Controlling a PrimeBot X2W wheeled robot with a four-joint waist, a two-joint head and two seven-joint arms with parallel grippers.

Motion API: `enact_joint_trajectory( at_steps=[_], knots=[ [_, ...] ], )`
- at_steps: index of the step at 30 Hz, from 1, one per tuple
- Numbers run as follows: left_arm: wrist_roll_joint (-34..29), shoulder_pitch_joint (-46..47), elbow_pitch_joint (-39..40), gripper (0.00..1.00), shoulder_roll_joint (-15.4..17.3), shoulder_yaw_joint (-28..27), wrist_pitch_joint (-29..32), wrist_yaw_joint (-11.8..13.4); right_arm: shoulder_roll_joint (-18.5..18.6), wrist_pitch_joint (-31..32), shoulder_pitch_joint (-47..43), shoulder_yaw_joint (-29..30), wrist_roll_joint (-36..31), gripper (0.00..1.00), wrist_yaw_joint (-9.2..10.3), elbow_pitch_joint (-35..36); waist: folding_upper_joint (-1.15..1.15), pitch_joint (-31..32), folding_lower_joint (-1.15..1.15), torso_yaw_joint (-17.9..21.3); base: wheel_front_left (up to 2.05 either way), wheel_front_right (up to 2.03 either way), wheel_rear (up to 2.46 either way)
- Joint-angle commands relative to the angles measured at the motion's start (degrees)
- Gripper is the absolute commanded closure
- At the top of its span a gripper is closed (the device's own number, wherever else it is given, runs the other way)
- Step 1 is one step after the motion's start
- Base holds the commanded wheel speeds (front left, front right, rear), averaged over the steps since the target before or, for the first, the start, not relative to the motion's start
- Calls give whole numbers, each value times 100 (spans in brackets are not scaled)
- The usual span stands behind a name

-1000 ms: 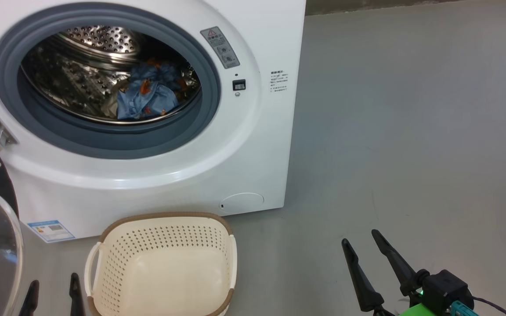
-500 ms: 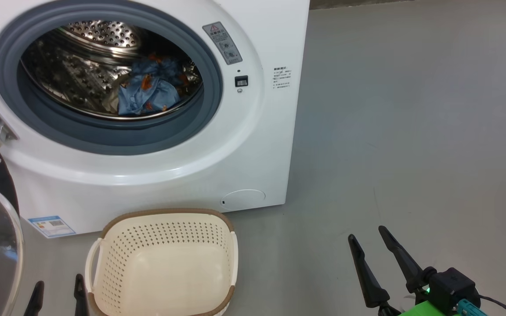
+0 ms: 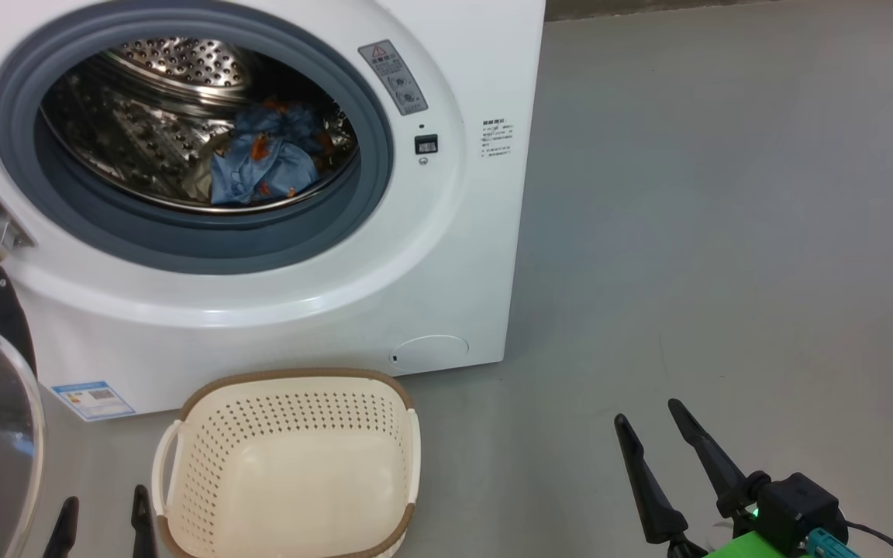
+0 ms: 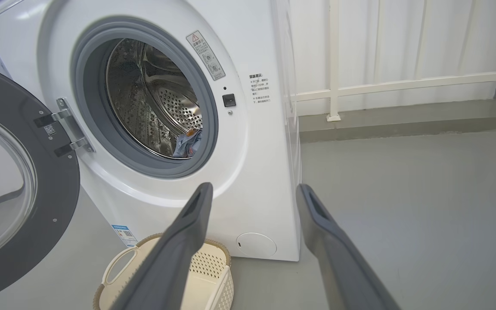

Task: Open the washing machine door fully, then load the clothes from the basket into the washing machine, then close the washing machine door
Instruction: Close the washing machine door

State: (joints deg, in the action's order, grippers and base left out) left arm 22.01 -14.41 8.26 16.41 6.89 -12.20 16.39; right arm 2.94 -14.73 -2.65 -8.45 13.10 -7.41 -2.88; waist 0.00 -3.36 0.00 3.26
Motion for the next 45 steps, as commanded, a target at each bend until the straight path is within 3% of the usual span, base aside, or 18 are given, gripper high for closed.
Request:
enact_joint_trajectory(
  at_steps=[1,20,45],
  knots=[
    [5,164,92,0,90,-198,-71,12,-6,-27,65,-125,-51,0,-8,119,0,16,0,-2,-93,93,0],
    [-71,258,42,0,66,-167,-151,76,-6,-27,50,-123,-68,0,-8,123,0,26,0,-39,-153,153,0],
    [-33,319,-51,0,-46,-124,-243,2,-6,-27,62,-100,-83,0,-8,138,0,27,0,-221,-12,12,0]
  ],
)
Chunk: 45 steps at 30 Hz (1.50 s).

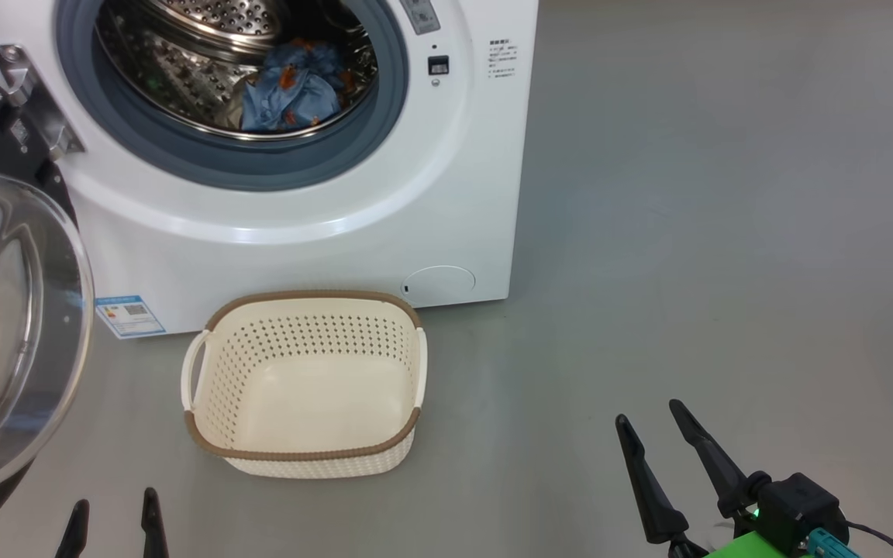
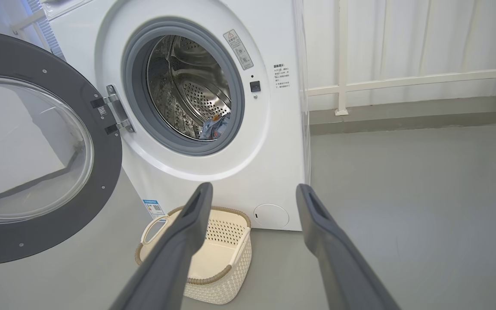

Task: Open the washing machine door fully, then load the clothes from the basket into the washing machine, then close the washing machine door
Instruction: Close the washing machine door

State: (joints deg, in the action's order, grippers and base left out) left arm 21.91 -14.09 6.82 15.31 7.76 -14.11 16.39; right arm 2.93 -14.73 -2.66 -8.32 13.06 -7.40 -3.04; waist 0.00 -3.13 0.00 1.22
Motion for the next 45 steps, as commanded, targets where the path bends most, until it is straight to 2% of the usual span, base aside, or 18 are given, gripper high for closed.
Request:
enact_joint_trajectory(
  at_steps=[1,14,30,45],
  knots=[
    [-20,288,94,0,57,-213,-54,4,-5,-27,61,-118,-78,0,-9,151,0,8,0,-39,0,0,0],
    [63,259,125,0,-55,-294,-71,56,-5,-27,48,-176,-93,0,-9,151,0,97,0,-562,0,0,0],
    [176,125,114,0,-318,-494,-85,94,-5,-27,-24,-202,-164,0,-9,82,0,257,0,-1645,0,0,0],
    [193,-120,38,0,-361,-526,-87,68,-5,32,-141,-313,-159,0,-9,79,0,485,0,-2549,0,0,0]
  ],
)
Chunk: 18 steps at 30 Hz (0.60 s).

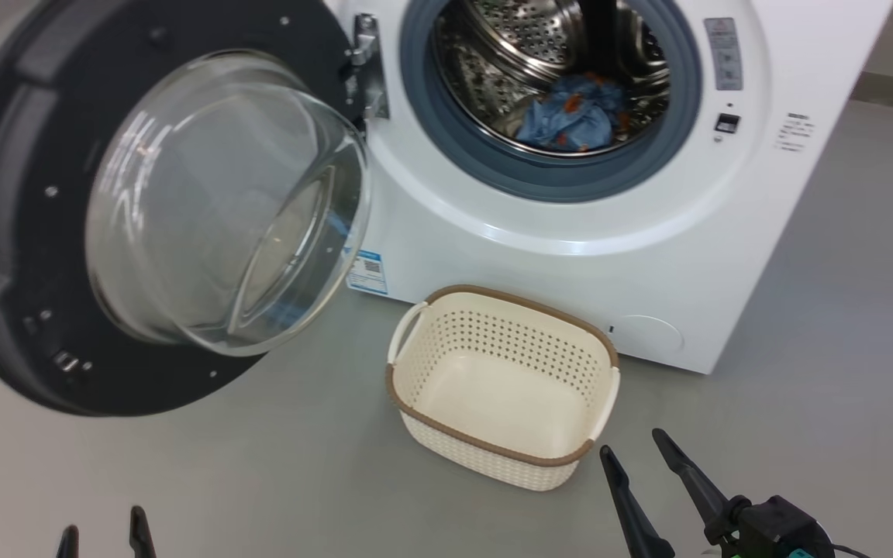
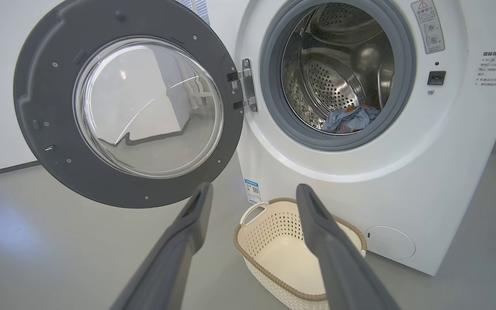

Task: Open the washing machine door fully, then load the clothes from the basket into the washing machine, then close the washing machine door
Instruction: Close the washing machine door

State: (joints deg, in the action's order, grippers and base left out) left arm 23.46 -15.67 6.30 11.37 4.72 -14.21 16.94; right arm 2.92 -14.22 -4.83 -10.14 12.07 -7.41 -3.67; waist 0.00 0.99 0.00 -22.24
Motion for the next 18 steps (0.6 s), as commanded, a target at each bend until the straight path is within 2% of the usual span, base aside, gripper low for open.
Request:
enact_joint_trajectory(
  at_steps=[1,7,18],
  knots=[
    [47,28,86,0,24,-219,-77,15,-4,-18,70,-137,-56,0,-8,142,0,78,0,-251,0,0,0],
    [85,-21,59,0,-5,-216,-78,12,-4,8,81,-194,-74,0,-8,148,0,59,0,-455,0,0,0],
    [86,-127,126,0,-216,-368,-78,-23,-4,103,279,-362,-110,0,-8,125,0,-69,0,-554,0,0,0]
  ],
)
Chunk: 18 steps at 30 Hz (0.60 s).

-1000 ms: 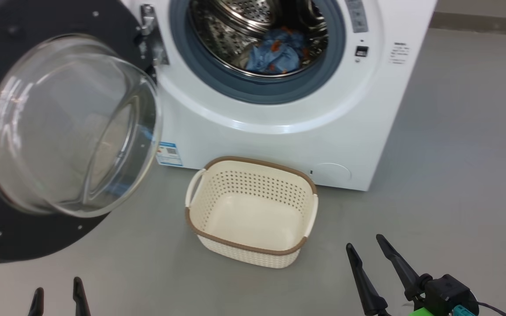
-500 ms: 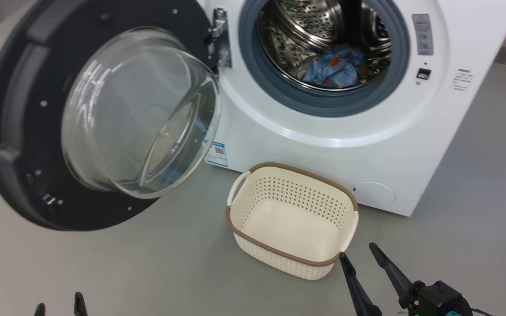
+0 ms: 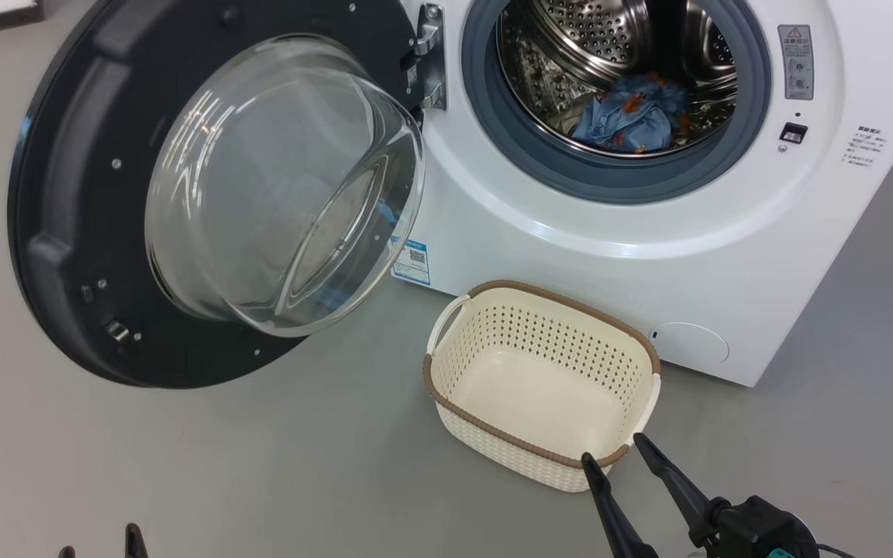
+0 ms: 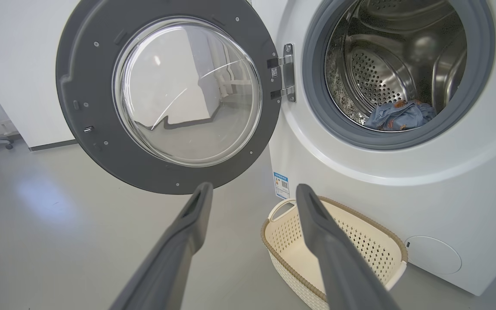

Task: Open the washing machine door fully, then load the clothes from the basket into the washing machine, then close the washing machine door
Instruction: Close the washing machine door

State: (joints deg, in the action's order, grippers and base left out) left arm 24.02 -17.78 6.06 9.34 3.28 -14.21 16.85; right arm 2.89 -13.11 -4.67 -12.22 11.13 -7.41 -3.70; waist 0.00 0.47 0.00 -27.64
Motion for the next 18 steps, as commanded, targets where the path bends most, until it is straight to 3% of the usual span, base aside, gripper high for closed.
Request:
enact_joint_trajectory(
  at_steps=[1,9,10,11,12,16,18],
  knots=[
    [19,83,153,0,-29,-241,-78,-26,-2,-9,279,-161,-17,0,-8,118,0,-26,0,-20,0,0,0],
    [-31,80,180,0,-133,-364,-78,-135,-2,-15,322,-188,-11,0,-8,72,0,-49,0,-22,0,0,0],
    [-4,92,192,15,-162,-385,-78,-171,-2,-17,317,-184,-10,0,-8,69,0,-49,0,-19,0,0,0],
    [20,111,213,54,-194,-415,-78,-205,-2,-18,308,-170,-11,0,-8,68,0,-50,0,-15,0,0,0],
    [2,133,248,100,-206,-443,-78,-244,-2,-20,298,-155,-9,0,-8,71,0,-51,0,-11,0,0,0],
    [153,195,327,100,-336,-629,-78,-410,-2,-24,248,-95,-19,0,-8,97,0,-63,0,1,0,0,0],
    [546,311,461,100,-461,-1033,-78,-564,-2,-25,211,-50,-20,0,-8,141,0,-86,0,2,0,0,0]
  ],
)
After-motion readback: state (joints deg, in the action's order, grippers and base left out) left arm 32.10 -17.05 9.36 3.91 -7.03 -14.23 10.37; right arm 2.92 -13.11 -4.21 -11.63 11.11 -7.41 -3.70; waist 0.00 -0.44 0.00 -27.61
